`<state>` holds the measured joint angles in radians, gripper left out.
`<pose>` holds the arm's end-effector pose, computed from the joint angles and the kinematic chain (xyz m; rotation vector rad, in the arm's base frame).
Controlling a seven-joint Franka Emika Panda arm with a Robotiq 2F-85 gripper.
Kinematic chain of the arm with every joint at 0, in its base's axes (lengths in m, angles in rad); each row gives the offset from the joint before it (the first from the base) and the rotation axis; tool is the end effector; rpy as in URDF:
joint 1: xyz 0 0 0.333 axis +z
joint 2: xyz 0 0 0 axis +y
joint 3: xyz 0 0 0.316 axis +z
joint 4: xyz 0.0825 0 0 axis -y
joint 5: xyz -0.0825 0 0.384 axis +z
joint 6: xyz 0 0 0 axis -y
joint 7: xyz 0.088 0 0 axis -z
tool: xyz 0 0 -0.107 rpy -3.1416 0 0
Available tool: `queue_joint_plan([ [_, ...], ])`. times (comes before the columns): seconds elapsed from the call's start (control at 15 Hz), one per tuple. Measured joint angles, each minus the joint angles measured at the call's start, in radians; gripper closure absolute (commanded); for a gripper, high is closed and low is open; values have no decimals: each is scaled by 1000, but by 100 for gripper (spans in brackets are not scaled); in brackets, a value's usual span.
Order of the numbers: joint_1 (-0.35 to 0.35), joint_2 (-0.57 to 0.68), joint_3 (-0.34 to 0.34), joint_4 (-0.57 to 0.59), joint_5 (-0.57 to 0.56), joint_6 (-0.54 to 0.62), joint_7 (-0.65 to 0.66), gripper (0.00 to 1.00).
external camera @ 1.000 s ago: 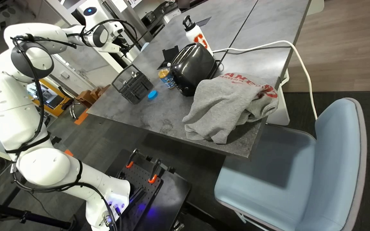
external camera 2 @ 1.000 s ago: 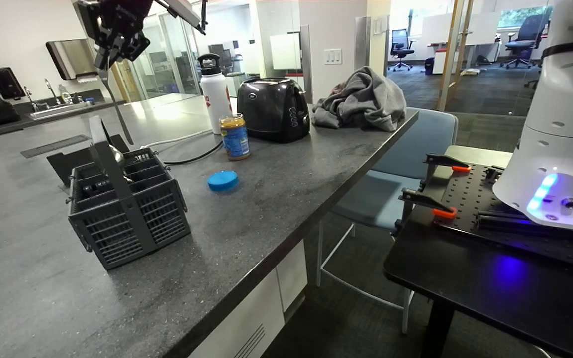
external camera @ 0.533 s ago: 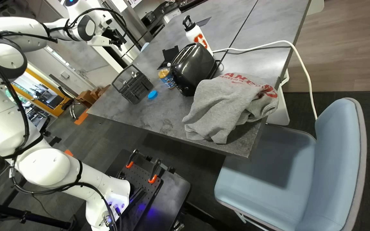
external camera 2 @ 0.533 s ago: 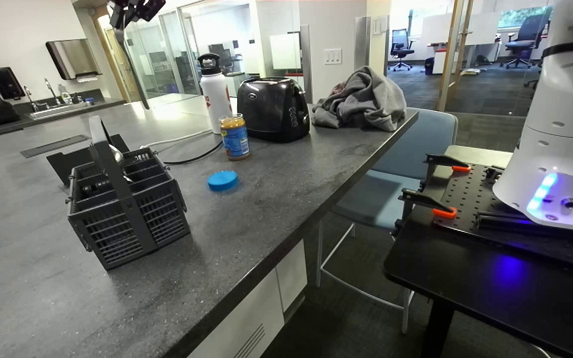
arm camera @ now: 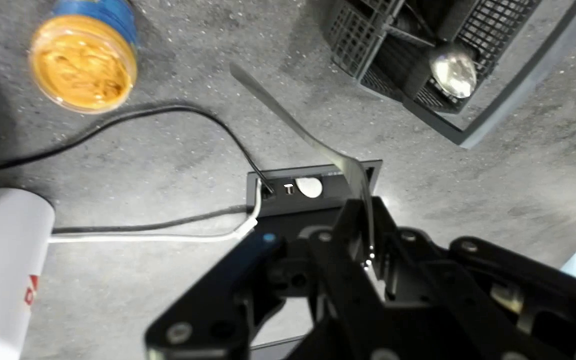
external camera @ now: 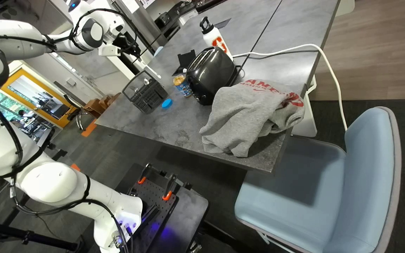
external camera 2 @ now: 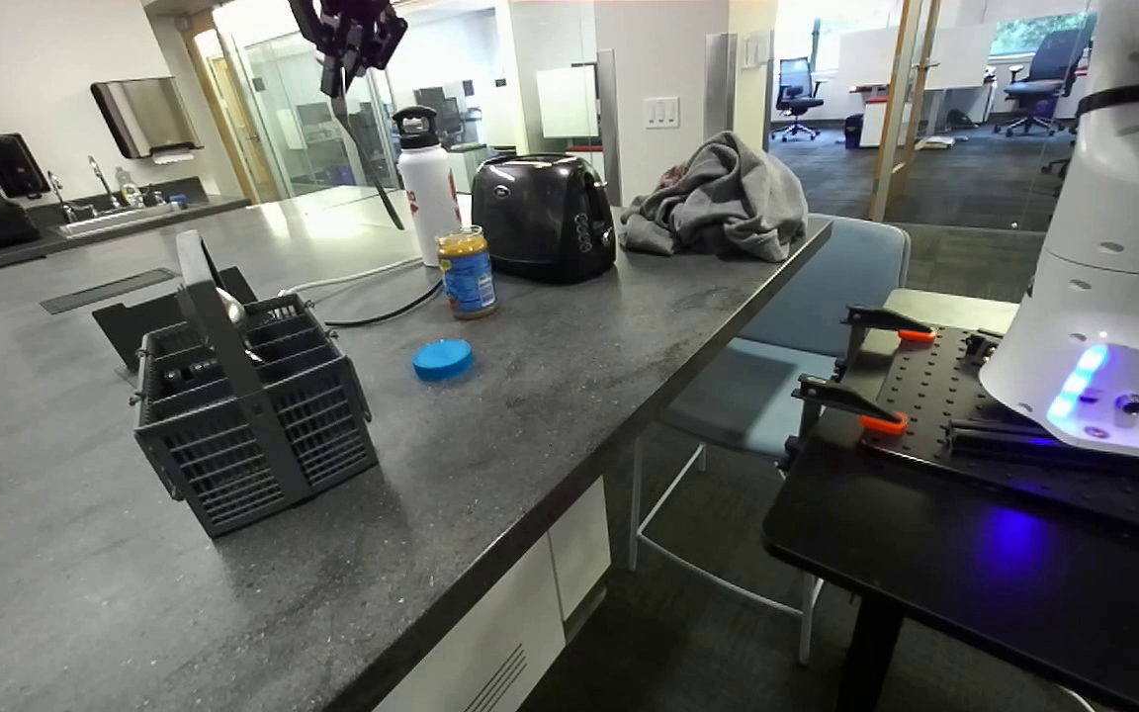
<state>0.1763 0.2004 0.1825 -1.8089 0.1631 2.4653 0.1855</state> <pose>0.6133 0.2215 0.4826 -2.8050 -0.0809 -0.5663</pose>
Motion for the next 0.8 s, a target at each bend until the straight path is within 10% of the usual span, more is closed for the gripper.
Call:
queue_joint_plan([
  [0.8,27,-89,-42,-259,-322,-20,413,98],
])
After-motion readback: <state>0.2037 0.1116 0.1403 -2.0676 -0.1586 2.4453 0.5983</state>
